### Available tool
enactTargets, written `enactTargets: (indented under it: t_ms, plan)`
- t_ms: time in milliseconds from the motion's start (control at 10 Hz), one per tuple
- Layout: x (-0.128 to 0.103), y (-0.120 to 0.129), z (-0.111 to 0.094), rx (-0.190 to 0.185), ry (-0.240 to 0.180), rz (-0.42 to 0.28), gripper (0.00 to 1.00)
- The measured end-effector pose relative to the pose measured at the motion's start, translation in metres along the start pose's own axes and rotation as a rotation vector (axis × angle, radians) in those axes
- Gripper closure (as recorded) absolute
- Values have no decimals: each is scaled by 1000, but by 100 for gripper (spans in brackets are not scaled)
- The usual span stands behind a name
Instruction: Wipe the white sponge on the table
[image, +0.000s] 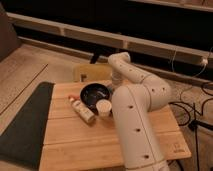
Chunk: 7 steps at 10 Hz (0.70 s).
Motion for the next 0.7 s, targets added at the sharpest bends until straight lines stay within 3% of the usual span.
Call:
enactTargets:
  t_ms: [300,700]
  plan:
    - [-8,13,-7,-47,-23,-9,24]
    - [-15,11,-14,-36,-48,-15,20]
